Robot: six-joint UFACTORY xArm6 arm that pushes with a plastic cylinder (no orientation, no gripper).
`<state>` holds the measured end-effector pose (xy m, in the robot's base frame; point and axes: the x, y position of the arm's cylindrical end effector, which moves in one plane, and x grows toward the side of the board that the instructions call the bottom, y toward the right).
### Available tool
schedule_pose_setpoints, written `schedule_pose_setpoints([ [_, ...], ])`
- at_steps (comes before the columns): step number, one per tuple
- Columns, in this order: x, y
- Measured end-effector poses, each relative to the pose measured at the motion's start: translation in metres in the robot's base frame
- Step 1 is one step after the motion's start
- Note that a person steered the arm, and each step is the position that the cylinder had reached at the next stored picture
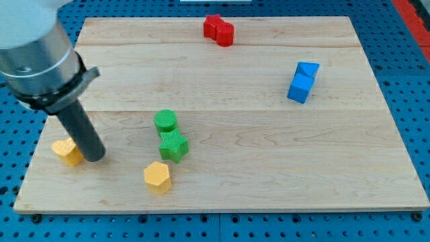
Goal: Group up the yellow blocks at the left side of the green blocks
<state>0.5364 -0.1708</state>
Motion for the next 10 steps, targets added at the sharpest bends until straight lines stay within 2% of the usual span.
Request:
schedule_pose_setpoints([
  [2,-0.002,0.117],
  [3,0.005,0.120],
  [4,0.036,0.124],
  [5,0.058,0.109],
  [6,0.044,0.036],
  [7,0.035,0.016],
  [8,0.026,0.069],
  [10,0.022,-0.009],
])
